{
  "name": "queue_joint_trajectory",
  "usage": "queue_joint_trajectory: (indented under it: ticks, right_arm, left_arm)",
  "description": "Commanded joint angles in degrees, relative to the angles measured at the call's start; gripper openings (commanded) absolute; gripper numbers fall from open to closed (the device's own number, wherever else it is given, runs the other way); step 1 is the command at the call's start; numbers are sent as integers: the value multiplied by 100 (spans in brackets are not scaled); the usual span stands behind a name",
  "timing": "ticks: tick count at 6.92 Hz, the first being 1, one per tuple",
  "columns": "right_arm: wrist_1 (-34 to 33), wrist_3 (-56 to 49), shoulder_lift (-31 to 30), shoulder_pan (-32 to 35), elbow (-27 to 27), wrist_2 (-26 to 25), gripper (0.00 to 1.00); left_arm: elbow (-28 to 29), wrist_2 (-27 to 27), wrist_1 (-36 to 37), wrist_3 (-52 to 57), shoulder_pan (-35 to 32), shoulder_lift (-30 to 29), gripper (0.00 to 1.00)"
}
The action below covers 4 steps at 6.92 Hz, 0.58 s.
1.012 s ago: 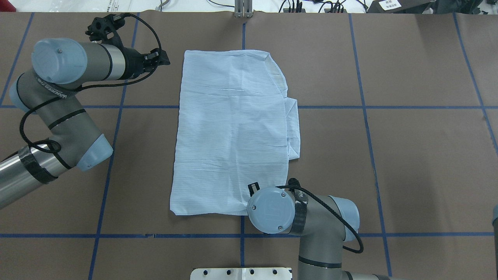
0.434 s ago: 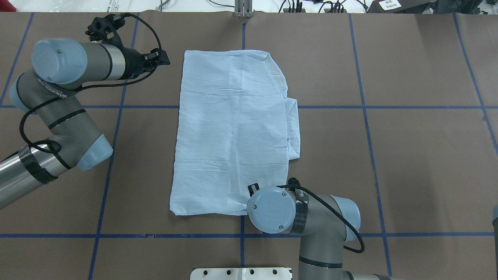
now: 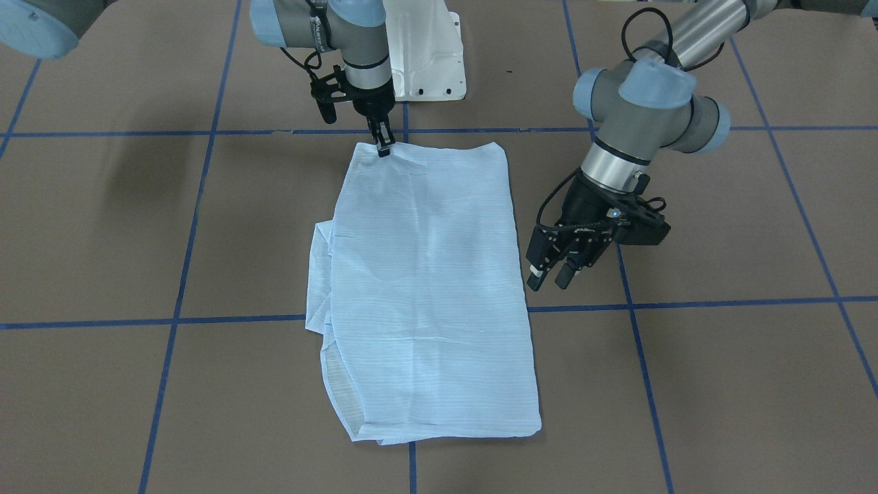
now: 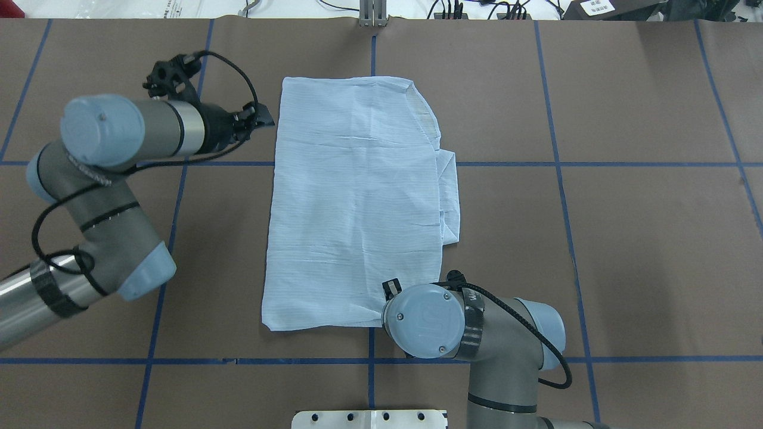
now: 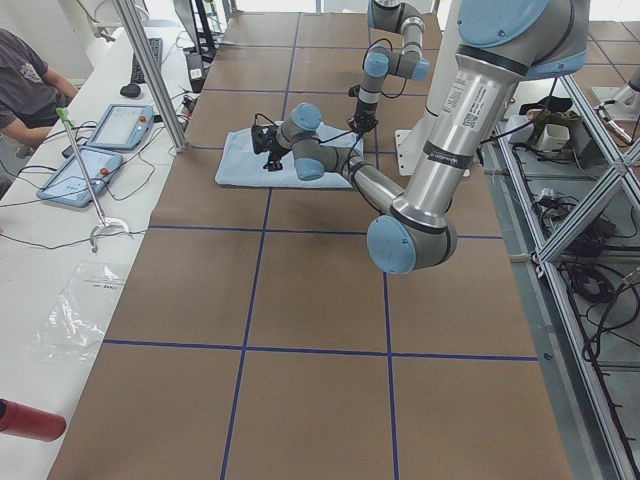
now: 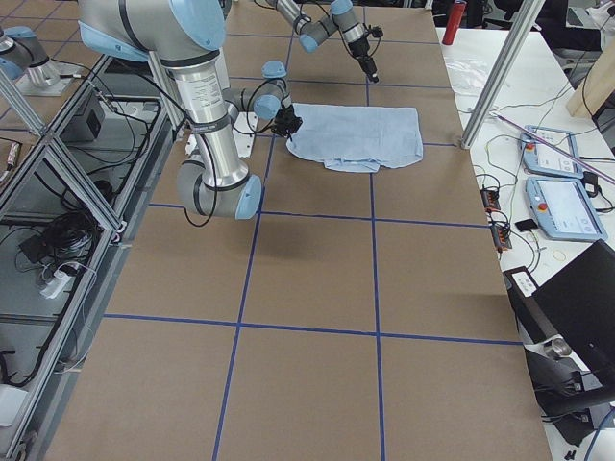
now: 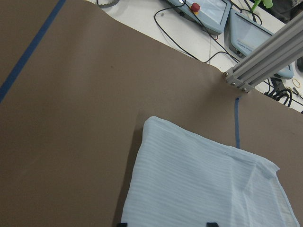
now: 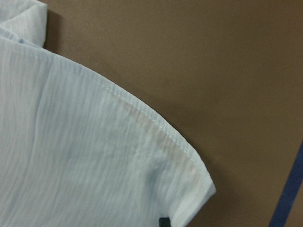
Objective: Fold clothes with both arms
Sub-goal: 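Lower the left gripper to the shirt corner nearest the robot beside the right gripper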
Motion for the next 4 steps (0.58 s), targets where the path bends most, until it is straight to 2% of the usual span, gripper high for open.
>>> queue_joint_trajectory:
  ticks: [1,2,3,4]
  right_arm:
    - [-5,0,-82,4,157,0,0]
    - [-5,0,-82,-5,175,0,0]
    - [-5,0,-91,-5,175,0,0]
    - [-5,0,-74,-5,184,0,0]
  left_arm:
    - [-894,799,16,-1144,1271,818,63]
    - [-1167,1063,198,-1594,1843,1143,63]
    - [-1387,1388,757,-2033,2327,1199,61]
    - [-1702,1408,1067,-2264,2497,1278,61]
